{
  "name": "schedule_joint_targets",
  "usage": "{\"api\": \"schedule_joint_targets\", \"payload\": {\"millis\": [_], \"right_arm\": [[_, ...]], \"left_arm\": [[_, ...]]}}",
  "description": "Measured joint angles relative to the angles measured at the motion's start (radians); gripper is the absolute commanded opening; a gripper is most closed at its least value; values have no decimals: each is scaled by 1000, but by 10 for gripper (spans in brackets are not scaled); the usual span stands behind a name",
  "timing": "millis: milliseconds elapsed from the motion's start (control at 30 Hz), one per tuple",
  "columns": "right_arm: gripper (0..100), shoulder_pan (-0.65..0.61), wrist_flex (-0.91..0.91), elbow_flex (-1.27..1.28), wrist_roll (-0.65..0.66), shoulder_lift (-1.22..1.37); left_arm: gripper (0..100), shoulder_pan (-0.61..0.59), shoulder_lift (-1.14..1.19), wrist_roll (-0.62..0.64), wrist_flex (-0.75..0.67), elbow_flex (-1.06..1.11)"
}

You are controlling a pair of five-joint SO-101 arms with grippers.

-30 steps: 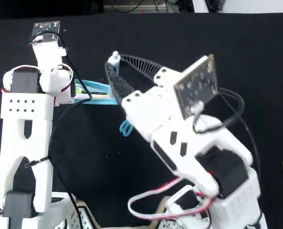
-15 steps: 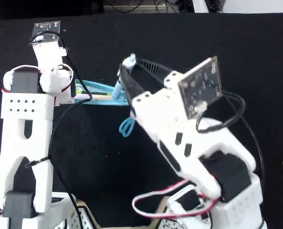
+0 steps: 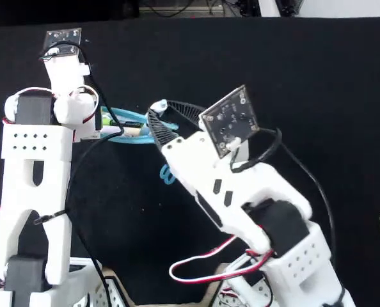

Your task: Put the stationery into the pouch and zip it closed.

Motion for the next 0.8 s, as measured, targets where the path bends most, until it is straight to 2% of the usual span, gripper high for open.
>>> {"api": "schedule_joint_targets", "payload": {"millis": [300, 567, 800], "right_arm": [[11, -87, -192, 183, 0, -3], [11, -60, -189, 198, 74, -46], [11, -51, -181, 176, 84, -55]], "left_arm": [[30, 0, 0, 0, 0, 2], [30, 0, 0, 0, -3, 8], [30, 0, 0, 0, -6, 8]]}}
